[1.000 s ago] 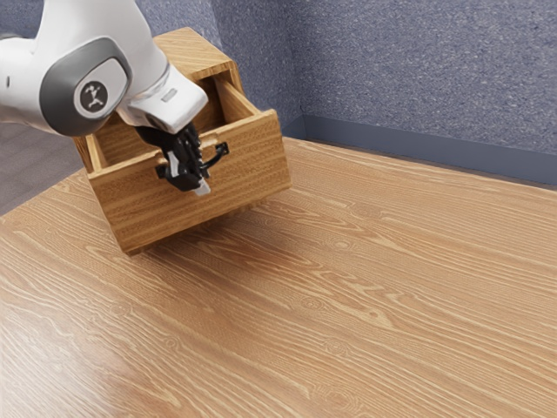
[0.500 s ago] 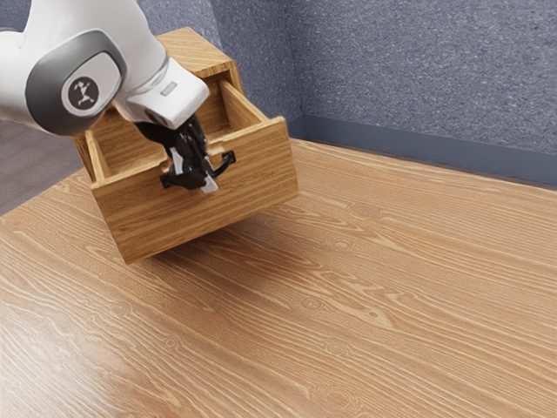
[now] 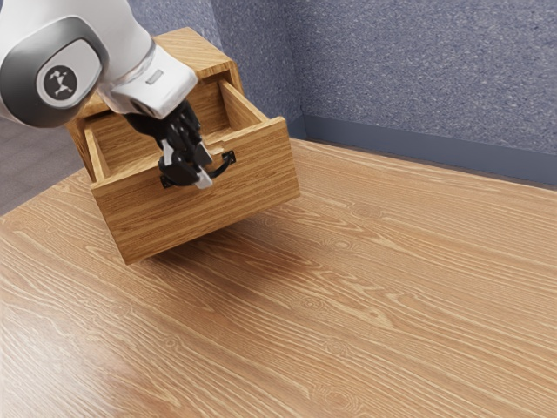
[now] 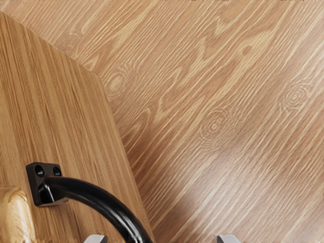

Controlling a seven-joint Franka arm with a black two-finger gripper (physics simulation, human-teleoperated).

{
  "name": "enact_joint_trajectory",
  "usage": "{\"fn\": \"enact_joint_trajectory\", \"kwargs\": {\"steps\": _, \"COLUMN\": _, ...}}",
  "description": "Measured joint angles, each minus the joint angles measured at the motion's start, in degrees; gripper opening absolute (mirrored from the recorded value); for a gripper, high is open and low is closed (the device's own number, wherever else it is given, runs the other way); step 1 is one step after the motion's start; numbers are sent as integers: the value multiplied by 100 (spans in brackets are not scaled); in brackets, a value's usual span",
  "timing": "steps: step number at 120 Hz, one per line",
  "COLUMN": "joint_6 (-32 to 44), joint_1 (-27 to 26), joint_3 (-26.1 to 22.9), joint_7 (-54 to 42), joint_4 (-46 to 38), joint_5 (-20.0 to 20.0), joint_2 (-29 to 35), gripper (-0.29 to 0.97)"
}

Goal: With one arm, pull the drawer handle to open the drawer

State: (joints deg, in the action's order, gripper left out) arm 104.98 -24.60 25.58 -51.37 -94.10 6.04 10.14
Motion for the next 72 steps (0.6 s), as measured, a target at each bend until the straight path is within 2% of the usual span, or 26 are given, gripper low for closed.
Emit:
{"fn": "enact_joint_trajectory", "kwargs": {"steps": 12, "joint_6": -216, "joint_1": 8, "joint_3": -14, "joint_7": 6, "joint_4": 288, "joint_5": -3, "joint_2": 20, "gripper": 44}}
{"fn": "enact_joint_trajectory", "kwargs": {"steps": 29, "joint_6": -1387, "joint_1": 201, "joint_3": 24, "joint_7": 8, "joint_4": 1994, "joint_5": -29, "joint_2": -599, "gripper": 56}}
{"fn": "enact_joint_trajectory", "kwargs": {"steps": 35, "joint_6": -1817, "joint_1": 283, "joint_3": 31, "joint_7": 10, "joint_4": 2326, "joint_5": -124, "joint_2": -722, "gripper": 58}}
{"fn": "enact_joint_trajectory", "kwargs": {"steps": 53, "joint_6": -2827, "joint_1": 751, "joint_3": 36, "joint_7": 7, "joint_4": 2523, "joint_5": -643, "joint_2": -758, "gripper": 63}}
{"fn": "enact_joint_trajectory", "kwargs": {"steps": 72, "joint_6": -3344, "joint_1": 1162, "joint_3": 53, "joint_7": 5, "joint_4": 2543, "joint_5": -814, "joint_2": -790, "gripper": 66}}
